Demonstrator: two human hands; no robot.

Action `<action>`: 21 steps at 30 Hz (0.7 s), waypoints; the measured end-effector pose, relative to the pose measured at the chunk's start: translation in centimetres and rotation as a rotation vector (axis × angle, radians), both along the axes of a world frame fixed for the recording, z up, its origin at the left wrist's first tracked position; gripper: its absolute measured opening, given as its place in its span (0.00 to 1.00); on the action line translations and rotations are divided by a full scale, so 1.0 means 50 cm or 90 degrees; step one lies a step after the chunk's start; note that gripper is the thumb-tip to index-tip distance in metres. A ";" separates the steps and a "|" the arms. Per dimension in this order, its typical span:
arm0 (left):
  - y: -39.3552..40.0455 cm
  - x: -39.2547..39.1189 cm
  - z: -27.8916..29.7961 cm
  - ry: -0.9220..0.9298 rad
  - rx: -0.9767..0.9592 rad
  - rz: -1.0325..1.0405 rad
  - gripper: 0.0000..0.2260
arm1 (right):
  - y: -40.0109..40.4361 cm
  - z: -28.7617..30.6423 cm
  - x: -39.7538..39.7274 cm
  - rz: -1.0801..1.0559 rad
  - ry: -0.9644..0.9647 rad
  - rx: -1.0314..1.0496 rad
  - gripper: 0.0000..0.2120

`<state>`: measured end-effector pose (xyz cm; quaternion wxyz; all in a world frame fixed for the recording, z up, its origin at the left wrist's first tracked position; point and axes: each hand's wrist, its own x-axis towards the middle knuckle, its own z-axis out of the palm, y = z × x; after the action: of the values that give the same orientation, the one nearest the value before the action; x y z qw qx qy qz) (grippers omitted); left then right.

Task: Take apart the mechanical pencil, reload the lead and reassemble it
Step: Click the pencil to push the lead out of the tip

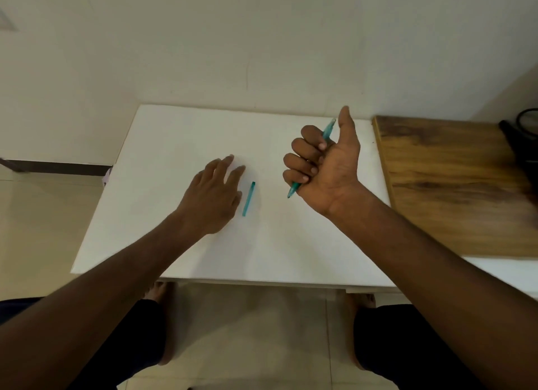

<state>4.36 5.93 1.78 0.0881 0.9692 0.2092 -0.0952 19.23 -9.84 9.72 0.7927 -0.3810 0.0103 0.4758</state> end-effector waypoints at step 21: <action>-0.041 0.007 -0.060 -0.027 -0.025 0.033 0.35 | 0.012 0.019 0.000 0.006 0.002 0.025 0.29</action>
<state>4.73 3.87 -1.22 0.1139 0.9634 0.2301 -0.0766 19.22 -9.22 10.67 0.7977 -0.3648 0.0001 0.4802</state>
